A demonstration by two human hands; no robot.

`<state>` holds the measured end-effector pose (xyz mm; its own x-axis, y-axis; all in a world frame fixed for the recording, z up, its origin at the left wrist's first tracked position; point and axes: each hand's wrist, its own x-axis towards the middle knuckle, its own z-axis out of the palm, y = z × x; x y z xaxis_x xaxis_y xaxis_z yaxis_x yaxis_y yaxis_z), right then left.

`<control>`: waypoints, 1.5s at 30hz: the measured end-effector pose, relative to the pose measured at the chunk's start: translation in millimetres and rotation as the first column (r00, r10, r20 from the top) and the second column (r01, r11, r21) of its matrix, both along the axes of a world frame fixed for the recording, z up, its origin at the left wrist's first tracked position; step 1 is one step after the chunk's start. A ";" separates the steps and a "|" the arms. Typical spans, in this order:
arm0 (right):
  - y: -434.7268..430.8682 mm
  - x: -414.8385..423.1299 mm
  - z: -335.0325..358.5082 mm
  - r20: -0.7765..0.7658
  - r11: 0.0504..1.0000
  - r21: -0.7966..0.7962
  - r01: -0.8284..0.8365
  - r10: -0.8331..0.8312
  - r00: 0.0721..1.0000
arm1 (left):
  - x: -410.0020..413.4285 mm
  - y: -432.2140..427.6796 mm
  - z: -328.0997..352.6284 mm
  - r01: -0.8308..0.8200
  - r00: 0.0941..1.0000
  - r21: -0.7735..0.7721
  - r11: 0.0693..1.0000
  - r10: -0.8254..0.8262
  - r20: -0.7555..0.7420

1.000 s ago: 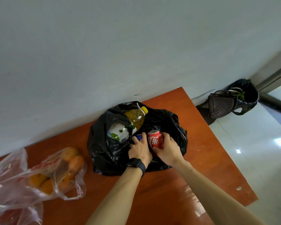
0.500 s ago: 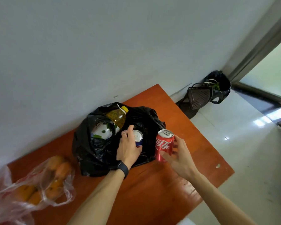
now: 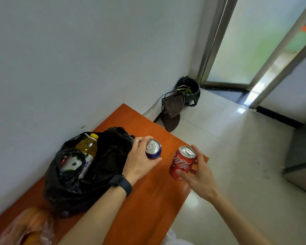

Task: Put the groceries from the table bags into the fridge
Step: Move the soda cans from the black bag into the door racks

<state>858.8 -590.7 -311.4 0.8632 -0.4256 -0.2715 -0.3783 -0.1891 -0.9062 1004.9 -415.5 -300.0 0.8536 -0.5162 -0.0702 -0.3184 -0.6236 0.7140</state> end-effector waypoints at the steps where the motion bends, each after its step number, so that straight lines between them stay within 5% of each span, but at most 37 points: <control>1: -13.9 -16.9 4.3 0.016 1.000 -0.016 0.027 -0.027 1.000 | -8.6 -18.2 3.0 0.050 0.999 -0.004 0.999 -0.050 0.010; 9: -130.4 -201.9 29.0 0.171 0.901 -0.125 0.415 -0.393 0.903 | -140.0 -197.8 34.4 0.412 0.911 -0.053 0.909 -0.413 0.008; 17: -228.6 -421.7 68.0 0.288 0.669 -0.176 0.722 -0.666 0.688 | -340.6 -367.1 81.1 0.740 0.671 -0.113 0.663 -0.738 0.066; 28: -348.4 -583.7 157.0 0.481 0.437 -0.243 0.866 -0.721 0.498 | -503.3 -541.5 168.6 0.922 0.387 -0.142 0.360 -0.856 0.343; 35: -451.3 -617.8 201.2 0.572 0.397 -0.246 0.884 -0.677 0.463 | -535.4 -635.6 214.6 0.938 0.342 -0.128 0.322 -0.801 0.491; 45: -588.8 -628.0 290.4 0.685 0.439 -0.293 0.849 -0.523 0.507 | -533.0 -745.2 329.6 0.852 0.513 -0.312 0.420 -0.549 0.660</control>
